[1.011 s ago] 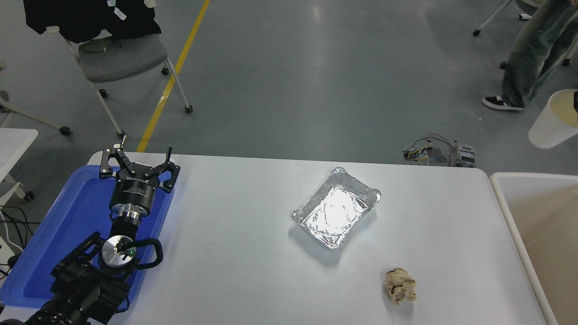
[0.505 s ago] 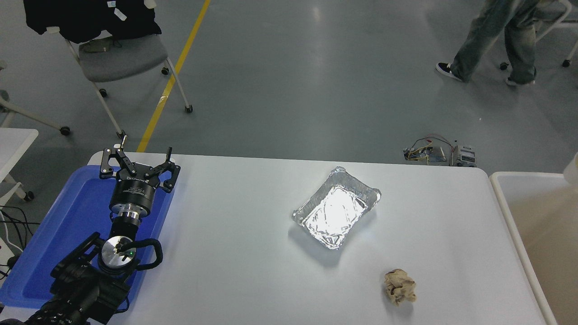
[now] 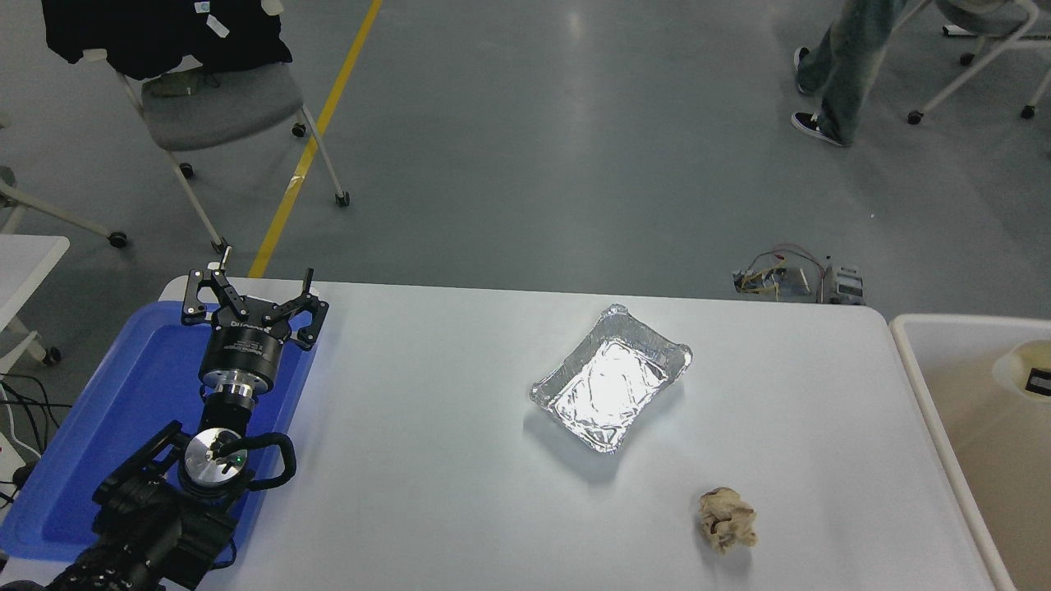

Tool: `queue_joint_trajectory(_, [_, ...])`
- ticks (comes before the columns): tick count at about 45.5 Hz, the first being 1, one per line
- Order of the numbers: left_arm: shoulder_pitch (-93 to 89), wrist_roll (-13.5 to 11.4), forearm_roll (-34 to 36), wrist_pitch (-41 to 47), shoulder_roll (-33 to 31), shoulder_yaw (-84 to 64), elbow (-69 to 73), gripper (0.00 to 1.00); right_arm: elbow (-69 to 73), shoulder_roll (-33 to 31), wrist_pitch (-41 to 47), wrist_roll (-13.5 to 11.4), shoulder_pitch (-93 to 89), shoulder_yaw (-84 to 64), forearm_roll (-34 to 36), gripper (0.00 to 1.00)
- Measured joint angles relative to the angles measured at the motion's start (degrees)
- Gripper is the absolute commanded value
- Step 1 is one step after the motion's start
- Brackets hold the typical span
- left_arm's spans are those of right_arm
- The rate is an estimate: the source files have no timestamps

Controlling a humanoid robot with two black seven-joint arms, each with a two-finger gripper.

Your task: Pick up paper cup place in dustbin

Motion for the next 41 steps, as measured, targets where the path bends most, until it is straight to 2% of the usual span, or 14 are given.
queue_joint_trajectory(20, [0.0, 0.0, 0.0, 0.0, 0.0, 0.0, 0.0, 1.0, -0.83, 0.93, -3.03, -0.05, -4.12, 1.99, 1.58, 0.0])
queue_joint_trajectory(24, [0.0, 0.0, 0.0, 0.0, 0.0, 0.0, 0.0, 1.0, -0.86, 0.95, -3.2, -0.09, -4.32, 2.11, 1.66, 0.36])
queue_joint_trajectory(28, [0.0, 0.0, 0.0, 0.0, 0.01, -0.01, 0.0, 1.0, -0.88, 0.95, -3.29, -0.11, -4.44, 2.18, 1.76, 0.6])
queue_joint_trajectory(31, [0.0, 0.0, 0.0, 0.0, 0.01, -0.02, 0.0, 1.0, -0.89, 0.94, -3.34, -0.11, -4.5, 2.22, 1.84, 0.99])
queue_joint_trajectory(41, [0.0, 0.0, 0.0, 0.0, 0.01, -0.02, 0.0, 1.0, -0.33, 0.8, -3.45, -0.13, -4.21, 2.28, 2.0, 1.0])
